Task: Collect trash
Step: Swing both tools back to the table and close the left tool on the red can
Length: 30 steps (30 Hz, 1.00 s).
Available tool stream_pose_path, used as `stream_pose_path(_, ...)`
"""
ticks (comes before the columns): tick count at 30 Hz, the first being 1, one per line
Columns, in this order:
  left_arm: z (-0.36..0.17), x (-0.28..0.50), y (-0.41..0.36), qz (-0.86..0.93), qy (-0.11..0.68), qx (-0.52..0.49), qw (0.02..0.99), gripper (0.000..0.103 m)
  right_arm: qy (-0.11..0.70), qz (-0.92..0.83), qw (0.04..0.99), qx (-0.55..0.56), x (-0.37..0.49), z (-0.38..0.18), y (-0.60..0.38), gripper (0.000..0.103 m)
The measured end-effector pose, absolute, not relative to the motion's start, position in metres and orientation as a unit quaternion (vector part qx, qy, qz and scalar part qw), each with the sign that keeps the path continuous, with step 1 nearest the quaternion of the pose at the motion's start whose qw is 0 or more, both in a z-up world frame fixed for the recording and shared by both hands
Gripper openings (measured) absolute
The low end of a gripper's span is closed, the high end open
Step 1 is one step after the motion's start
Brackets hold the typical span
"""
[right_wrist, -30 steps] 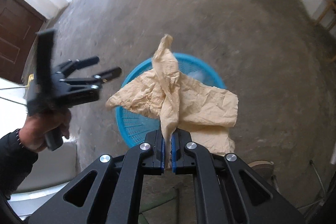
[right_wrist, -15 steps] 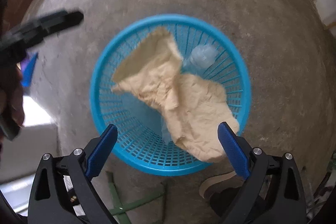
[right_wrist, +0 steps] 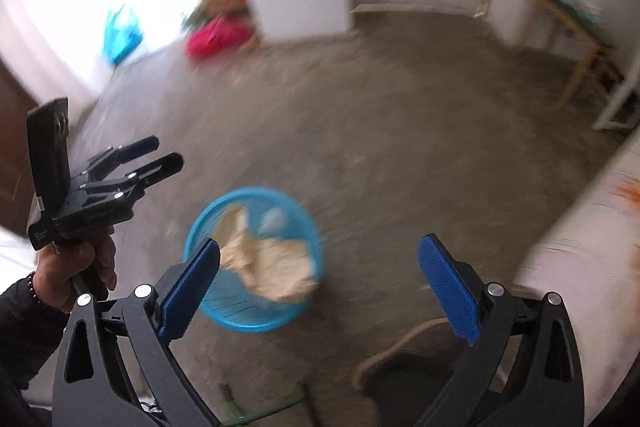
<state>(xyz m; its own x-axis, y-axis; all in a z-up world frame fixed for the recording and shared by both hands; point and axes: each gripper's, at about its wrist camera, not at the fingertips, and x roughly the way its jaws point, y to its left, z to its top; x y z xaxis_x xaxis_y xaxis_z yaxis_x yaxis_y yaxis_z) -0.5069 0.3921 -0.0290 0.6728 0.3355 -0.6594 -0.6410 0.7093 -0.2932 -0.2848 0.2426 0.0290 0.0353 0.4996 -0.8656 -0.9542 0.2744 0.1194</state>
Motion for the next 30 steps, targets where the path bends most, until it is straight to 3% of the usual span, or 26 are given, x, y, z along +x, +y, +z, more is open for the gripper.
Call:
stream_pose_path(8, 0.071, -0.337, 0.306, 0.114, 0.279, -0.177, 0.937, 0.09, 0.414, 0.415, 0.795, -0.158, -0.153, 0.105, 0.073, 0.097)
stream_pose_path(15, 0.122, -0.158, 0.174, -0.064, 0.314, -0.159, 0.934, 0.091, 0.411, 0.243, 0.874, -0.089, -0.058, 0.104, -0.12, 0.097)
stream_pose_path(21, 0.116, -0.027, 0.04, -0.146, 0.358, -0.163, 0.908, 0.092, 0.424, 0.126, 0.897, -0.012, -0.006, 0.075, -0.263, 0.097)
stream_pose_path(30, 0.072, 0.111, -0.102, -0.108, 0.442, -0.183, 0.871, 0.092, 0.456, 0.055, 0.886, 0.061, 0.028, 0.031, -0.344, 0.097)
